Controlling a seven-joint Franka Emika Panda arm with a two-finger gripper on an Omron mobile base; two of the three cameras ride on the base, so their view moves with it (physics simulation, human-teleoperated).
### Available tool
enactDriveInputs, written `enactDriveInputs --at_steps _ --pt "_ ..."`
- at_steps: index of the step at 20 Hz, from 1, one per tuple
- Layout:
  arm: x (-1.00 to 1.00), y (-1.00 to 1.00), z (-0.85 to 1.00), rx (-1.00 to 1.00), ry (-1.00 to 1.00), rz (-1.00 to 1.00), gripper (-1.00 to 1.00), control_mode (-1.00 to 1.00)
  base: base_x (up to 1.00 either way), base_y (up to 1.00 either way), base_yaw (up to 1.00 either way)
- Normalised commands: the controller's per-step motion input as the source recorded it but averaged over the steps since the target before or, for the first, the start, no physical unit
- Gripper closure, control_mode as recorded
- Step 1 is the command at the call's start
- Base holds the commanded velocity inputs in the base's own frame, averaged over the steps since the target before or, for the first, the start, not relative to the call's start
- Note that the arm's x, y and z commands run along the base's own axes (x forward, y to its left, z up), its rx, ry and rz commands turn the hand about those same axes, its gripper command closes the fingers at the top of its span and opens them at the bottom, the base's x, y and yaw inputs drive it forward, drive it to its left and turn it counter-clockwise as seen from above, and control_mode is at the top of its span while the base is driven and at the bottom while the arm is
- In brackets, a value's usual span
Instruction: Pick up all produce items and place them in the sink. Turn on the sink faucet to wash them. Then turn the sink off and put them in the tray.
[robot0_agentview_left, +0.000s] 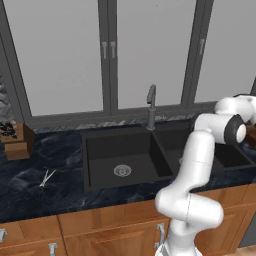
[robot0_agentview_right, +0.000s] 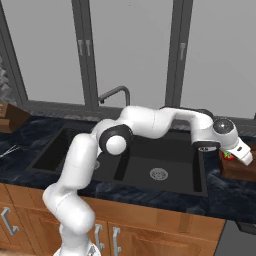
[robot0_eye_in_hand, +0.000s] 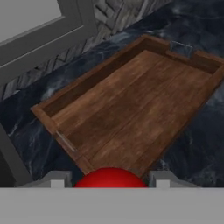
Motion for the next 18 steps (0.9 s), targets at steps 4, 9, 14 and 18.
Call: enactDriveInputs --at_steps 4,9,14,18 --pt "0.28 0.0 -0.22 0.0 0.02 -0.1 1.0 -1.0 0.0 0.0 0.0" --pt "0.29 -0.01 -0.32 0.0 0.05 -0.09 1.0 -1.0 0.0 0.0 0.0" --pt "0.31 -0.27 -0.14 0.01 0.04 -0.04 1.0 -1.0 0.0 0.0 0.0" --pt "0.45 -0.47 -0.11 0.04 0.06 -0.02 1.0 -1.0 0.0 0.0 0.0"
